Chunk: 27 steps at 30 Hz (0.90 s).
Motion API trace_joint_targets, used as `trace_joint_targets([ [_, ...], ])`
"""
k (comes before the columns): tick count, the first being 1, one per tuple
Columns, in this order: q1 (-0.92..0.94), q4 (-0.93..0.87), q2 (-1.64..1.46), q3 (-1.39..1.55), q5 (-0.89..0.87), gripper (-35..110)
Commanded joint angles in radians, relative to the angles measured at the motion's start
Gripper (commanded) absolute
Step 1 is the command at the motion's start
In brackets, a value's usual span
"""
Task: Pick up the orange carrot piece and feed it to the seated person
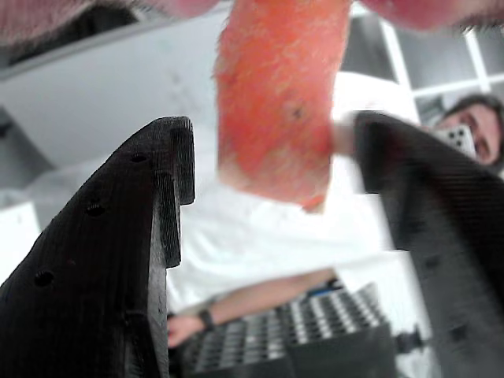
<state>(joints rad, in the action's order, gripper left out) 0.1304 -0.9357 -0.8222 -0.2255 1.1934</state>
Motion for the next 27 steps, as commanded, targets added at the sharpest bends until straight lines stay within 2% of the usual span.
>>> trace_joint_targets([
  [1,0.012,0.008,-0.144,-0.097,0.014,28],
  [19,0.155,0.000,-0.144,-0.081,0.005,21],
  [23,0.163,-0.003,-0.144,-0.080,0.003,14],
  [27,0.163,-0.005,-0.144,-0.078,0.002,1],
])
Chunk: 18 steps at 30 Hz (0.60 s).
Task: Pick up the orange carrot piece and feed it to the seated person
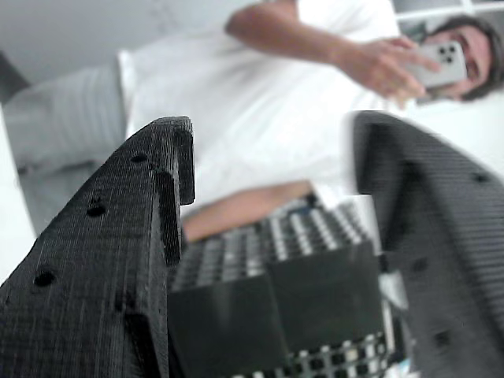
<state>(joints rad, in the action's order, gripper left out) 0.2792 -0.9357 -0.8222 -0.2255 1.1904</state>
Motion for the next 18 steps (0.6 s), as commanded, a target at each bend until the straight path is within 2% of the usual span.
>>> trace_joint_targets([
  [1,0.014,-0.005,-0.144,-0.078,0.005,-2],
  [13,0.017,-0.008,-0.146,-0.074,-0.006,-2],
  [18,0.017,-0.008,-0.227,0.028,-0.150,-2],
])
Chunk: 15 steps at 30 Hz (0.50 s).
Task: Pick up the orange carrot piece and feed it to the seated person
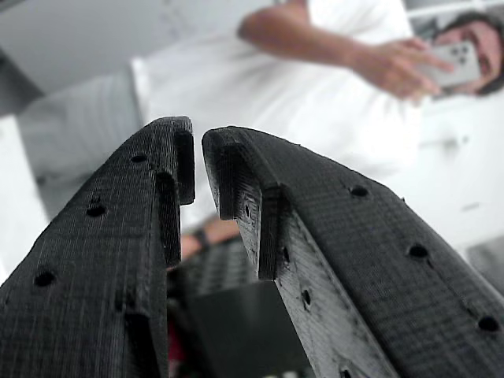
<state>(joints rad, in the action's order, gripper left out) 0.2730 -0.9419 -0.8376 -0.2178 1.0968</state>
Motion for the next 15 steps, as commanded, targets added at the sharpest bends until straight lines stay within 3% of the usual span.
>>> trace_joint_targets([
  [1,0.023,-0.002,-0.242,0.058,-0.100,-2],
  [15,0.021,-0.002,-0.762,0.854,-0.676,-2],
])
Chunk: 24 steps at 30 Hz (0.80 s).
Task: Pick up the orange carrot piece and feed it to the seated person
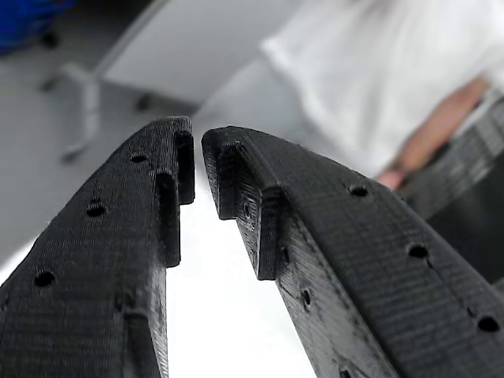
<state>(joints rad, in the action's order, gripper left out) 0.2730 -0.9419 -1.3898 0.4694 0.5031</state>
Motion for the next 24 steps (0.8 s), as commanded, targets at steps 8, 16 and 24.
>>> trace_joint_targets([
  [8,0.009,-0.002,-0.497,0.663,-0.364,-2],
  [16,0.006,0.014,-0.762,1.152,-0.606,-2],
  [24,-0.040,0.014,-0.991,1.514,-0.715,-2],
])
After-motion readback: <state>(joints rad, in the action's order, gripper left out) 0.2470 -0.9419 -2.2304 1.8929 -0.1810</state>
